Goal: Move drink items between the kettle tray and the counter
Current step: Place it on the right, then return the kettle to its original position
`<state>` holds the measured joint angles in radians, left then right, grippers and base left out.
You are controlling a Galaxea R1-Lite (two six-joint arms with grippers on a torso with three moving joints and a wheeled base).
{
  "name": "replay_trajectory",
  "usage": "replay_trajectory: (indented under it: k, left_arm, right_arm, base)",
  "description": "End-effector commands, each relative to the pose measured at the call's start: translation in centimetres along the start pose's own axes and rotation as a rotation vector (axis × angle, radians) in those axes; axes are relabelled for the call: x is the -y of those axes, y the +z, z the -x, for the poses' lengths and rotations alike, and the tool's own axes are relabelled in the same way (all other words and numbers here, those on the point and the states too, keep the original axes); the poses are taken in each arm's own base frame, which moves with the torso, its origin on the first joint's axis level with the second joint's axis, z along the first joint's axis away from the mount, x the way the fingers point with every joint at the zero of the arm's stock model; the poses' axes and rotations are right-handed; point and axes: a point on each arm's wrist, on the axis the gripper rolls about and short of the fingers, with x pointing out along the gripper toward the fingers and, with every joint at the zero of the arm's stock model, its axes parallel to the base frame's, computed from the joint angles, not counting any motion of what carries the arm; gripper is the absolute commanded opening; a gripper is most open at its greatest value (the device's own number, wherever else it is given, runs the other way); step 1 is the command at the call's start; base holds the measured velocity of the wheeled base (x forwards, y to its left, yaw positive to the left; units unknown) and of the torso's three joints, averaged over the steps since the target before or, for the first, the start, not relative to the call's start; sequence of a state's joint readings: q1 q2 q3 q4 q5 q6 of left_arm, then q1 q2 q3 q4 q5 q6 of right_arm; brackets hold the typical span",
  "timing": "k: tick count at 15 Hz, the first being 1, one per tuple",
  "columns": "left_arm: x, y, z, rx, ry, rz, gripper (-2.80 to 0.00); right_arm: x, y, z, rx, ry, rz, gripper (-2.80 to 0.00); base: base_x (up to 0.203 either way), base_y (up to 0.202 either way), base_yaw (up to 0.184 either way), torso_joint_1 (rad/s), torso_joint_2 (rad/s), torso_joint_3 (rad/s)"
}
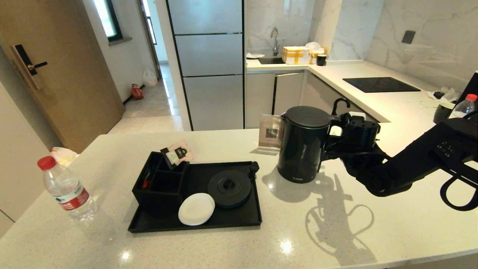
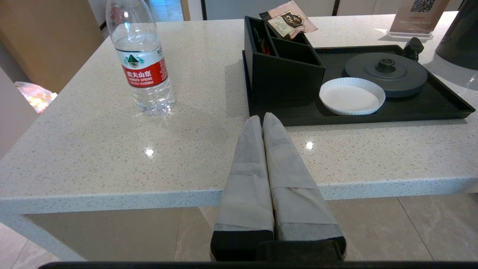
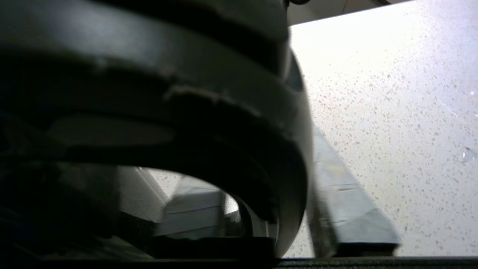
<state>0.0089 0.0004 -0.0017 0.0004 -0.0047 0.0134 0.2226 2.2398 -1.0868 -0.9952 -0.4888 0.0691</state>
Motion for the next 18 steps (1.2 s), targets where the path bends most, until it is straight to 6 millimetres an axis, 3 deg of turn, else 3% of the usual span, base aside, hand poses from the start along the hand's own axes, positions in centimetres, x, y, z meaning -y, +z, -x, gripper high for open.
replay_trajectory:
  k: [1, 9, 11, 16, 18]
  left_arm:
    - [0.0, 0.0, 0.0, 0.002, 0.0, 0.0, -2.8]
    - [0.0, 0.0, 0.0, 0.002, 0.0, 0.0, -2.8]
    - [0.0, 0.0, 0.0, 0.002, 0.0, 0.0, -2.8]
    - [0.0, 0.0, 0.0, 0.001, 0.0, 0.0, -2.8]
    - [0.0, 0.0, 0.0, 0.002, 0.0, 0.0, -2.8]
  right_arm:
    - [-0.1, -0.2, 0.0, -0.003, -0.001, 0.003, 0.0]
    - [1.5, -1.4, 1.2, -0.023, 0.041, 0.012, 0.0]
    - [2.4, -1.0, 2.6, -0.035, 0.057, 0.01, 0.0]
    - [3.0, -0.7, 3.9, -0.034, 0.078, 0.006, 0.0]
    - [3.8, 0.4, 5.6, -0.019, 0.087, -0.013, 0.0]
  base:
    - [0.0, 0.0, 0.0, 0.0, 0.0, 0.0]
    - [0.0, 0.0, 0.0, 0.0, 0.0, 0.0]
    - [0.0, 0.0, 0.0, 0.0, 0.0, 0.0]
    - [0.0, 0.0, 0.0, 0.0, 0.0, 0.0]
    - [0.0, 0.0, 0.0, 0.0, 0.0, 0.0]
